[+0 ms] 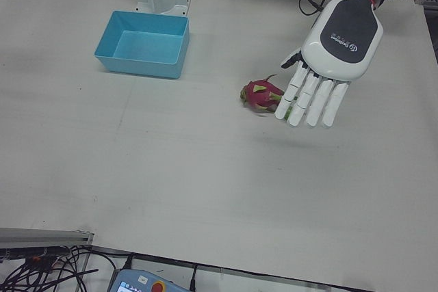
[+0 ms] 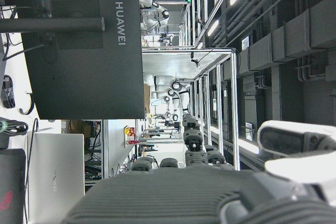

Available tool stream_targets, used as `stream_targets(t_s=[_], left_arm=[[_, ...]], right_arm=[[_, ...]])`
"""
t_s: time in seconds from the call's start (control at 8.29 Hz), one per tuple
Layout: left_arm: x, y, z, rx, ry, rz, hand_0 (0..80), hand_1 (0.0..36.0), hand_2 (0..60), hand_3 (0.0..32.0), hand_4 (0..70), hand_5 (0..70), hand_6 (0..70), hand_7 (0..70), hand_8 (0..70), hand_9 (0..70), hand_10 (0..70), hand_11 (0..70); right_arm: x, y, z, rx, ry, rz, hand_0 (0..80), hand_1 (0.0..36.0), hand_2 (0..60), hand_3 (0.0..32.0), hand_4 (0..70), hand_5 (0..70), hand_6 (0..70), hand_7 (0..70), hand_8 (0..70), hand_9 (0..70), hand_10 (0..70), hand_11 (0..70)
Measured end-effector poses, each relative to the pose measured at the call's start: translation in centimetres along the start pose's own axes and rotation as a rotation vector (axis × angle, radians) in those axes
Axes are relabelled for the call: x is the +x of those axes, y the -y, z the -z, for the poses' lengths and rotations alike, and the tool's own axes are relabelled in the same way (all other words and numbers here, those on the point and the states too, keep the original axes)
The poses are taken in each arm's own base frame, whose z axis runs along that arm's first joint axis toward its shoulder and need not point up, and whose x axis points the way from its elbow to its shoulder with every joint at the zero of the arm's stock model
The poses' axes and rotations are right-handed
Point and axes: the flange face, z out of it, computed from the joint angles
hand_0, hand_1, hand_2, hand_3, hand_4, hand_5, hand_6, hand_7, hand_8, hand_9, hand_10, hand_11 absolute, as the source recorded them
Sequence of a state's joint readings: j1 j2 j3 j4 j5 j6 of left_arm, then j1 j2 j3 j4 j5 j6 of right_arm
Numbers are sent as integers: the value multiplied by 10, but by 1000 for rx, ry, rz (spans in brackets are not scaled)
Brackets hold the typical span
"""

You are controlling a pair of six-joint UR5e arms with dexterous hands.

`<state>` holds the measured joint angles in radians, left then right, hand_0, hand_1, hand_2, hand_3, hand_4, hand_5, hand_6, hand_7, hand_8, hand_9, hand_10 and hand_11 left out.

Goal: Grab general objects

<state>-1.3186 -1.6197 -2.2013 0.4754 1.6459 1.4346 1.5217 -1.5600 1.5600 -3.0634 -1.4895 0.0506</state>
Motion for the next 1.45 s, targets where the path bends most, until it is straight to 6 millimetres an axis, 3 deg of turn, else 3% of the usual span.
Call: stream_targets(t_s=[0.24, 0.36, 0.6, 1.09, 1.45], left_arm=[[-6, -16, 6, -81, 75, -31, 512, 165, 7, 52, 13, 46, 0, 55, 0, 0, 0, 0], [-13, -34, 7, -131, 131, -33, 510, 163, 2, 62, 7, 21, 0, 50, 0, 0, 0, 0], [-26, -61, 12, -207, 235, -75, 509, 166, 17, 60, 4, 29, 0, 53, 0, 0, 0, 0], [-61, -68, 46, -275, 350, -142, 566, 215, 0, 64, 1, 2, 0, 48, 0, 0, 0, 0], [-86, -67, 71, -307, 397, -153, 534, 191, 5, 70, 0, 0, 0, 36, 0, 0, 0, 0]], right_arm=[[0, 0, 0, 0, 0, 0, 0, 0, 0, 0, 0, 0, 0, 0, 0, 0, 0, 0], [0, 0, 0, 0, 0, 0, 0, 0, 0, 0, 0, 0, 0, 0, 0, 0, 0, 0], [0, 0, 0, 0, 0, 0, 0, 0, 0, 0, 0, 0, 0, 0, 0, 0, 0, 0], [0, 0, 0, 0, 0, 0, 0, 0, 0, 0, 0, 0, 0, 0, 0, 0, 0, 0], [0, 1, 0, 1, 0, -1, 0, 0, 0, 0, 0, 0, 0, 0, 0, 0, 0, 0]])
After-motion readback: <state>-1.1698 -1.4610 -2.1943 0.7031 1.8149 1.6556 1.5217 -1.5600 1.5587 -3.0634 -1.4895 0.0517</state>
